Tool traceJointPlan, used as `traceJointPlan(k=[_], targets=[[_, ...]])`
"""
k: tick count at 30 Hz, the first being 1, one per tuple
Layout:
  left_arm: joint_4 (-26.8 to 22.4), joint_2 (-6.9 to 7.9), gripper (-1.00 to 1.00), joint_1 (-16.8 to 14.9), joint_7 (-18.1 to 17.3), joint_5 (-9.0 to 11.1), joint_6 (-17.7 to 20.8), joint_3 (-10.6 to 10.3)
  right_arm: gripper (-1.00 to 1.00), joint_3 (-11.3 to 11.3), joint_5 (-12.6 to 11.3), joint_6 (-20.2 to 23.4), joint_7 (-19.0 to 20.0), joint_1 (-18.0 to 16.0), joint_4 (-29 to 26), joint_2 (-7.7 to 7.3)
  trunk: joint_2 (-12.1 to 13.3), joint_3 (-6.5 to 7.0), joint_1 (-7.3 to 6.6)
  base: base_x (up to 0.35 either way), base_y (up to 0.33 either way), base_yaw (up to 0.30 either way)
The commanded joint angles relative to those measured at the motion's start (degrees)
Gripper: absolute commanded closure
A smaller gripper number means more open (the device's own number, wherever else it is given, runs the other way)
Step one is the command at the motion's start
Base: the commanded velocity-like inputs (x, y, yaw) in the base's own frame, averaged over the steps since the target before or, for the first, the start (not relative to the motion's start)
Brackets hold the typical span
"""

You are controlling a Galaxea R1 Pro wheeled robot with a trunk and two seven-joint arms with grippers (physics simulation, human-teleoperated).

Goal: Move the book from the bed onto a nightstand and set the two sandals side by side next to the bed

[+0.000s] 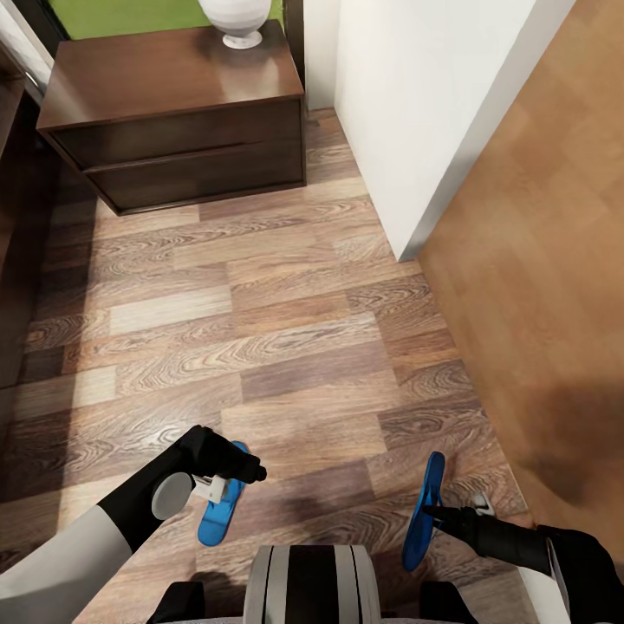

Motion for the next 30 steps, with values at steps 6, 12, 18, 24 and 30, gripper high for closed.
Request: traceJointPlan(k=[6, 12, 18, 24, 30], targets=[[-0.07, 0.00, -1.00, -0.05, -0.55, 0.43, -0.03, -0.18, 1.00, -0.22, 0.59, 0.56, 0.55, -0.03, -0.05, -0.03, -0.08, -1.14, 0.12, 0.000, 0.000, 0.000], [-0.07, 0.01, -1.00, -0.05, -0.55, 0.44, -0.03, -0.22, 1.00, -0.22, 0.59, 0.56, 0.55, -0.04, -0.05, -0.04, -0.08, -1.14, 0.12, 0.000, 0.000, 0.000], [-0.07, 0.17, -1.00, -0.05, -0.55, 0.39, -0.03, -0.11, 1.00, -0.22, 0.59, 0.56, 0.56, -0.04, -0.05, -0.05, -0.08, -1.14, 0.12, 0.000, 0.000, 0.000], [-0.07, 0.56, -1.00, -0.05, -0.62, 0.36, -0.03, 0.33, 1.00, -0.22, 0.59, 0.56, 0.55, -0.07, -0.05, -0.05, -0.08, -1.14, 0.12, 0.000, 0.000, 0.000], [-0.07, 2.00, -1.00, -0.05, -0.59, 0.38, -0.03, 3.38, 1.00, -0.22, 0.59, 0.56, 0.57, -0.05, -0.05, -0.05, -0.08, -1.14, 0.12, 0.000, 0.000, 0.000]])
